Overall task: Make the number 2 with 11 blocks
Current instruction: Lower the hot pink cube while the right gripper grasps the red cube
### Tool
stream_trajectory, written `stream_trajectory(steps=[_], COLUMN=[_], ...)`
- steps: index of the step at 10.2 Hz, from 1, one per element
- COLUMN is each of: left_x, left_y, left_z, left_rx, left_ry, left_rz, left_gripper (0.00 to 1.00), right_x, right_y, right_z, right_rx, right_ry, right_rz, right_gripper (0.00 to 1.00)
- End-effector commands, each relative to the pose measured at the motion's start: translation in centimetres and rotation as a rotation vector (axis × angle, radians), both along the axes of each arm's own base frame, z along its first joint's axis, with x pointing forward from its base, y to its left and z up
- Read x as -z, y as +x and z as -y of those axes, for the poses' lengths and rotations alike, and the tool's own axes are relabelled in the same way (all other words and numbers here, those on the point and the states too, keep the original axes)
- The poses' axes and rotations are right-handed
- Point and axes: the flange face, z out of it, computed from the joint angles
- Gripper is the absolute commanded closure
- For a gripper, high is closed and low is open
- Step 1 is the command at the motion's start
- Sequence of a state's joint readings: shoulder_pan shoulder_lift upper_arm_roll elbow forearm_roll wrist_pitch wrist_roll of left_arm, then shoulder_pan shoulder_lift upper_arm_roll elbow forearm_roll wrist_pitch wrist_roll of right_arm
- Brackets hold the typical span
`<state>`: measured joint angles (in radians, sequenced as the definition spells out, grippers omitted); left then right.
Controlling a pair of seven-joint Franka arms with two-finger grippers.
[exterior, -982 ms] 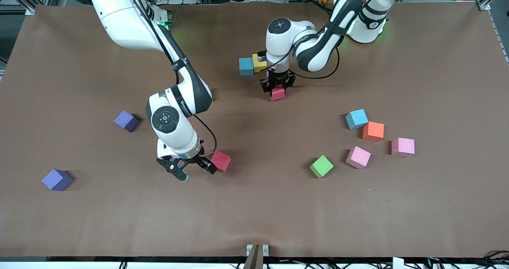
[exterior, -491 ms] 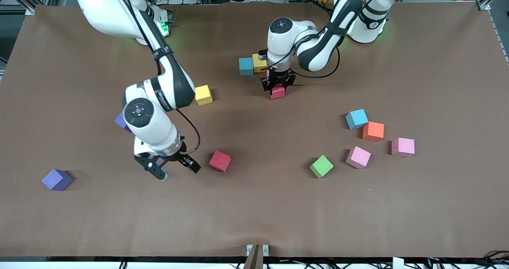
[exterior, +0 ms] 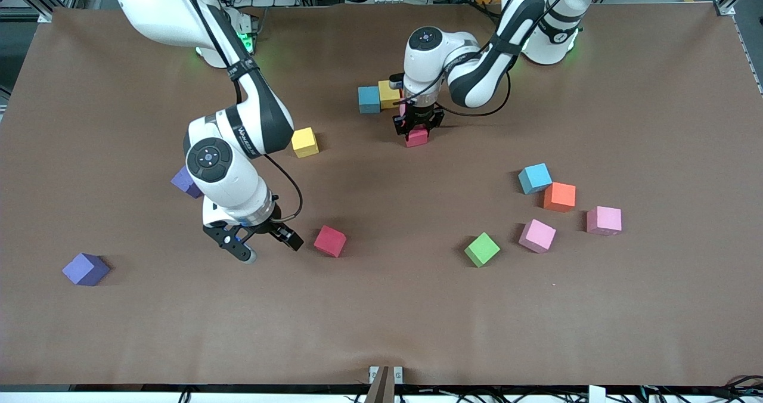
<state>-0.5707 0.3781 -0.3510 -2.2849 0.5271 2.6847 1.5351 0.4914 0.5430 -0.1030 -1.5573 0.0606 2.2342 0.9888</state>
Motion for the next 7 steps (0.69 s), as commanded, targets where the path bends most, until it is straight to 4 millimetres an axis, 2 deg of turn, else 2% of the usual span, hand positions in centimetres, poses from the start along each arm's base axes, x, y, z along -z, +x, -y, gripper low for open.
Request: stream_trajectory(steps=[1,7], left_x=[-0.54,-0.36], left_y=[-0.67,-0.88], left_z=[-0.56,-0.47], left_rx=[0.035,0.037], left_ry=[-0.011,-0.014], left_rz=[0.011,0.000], left_gripper=[1.00,1.00], right_x=[-0.62,-0.63], right_y=[-0.47,-0.58], right_z=[0.19,0.10], right_rx=[-0.007,-0.009], right_ry=[0.006,0.004], right_rz=[0.004,0.001], right_gripper=[0.00,0.00])
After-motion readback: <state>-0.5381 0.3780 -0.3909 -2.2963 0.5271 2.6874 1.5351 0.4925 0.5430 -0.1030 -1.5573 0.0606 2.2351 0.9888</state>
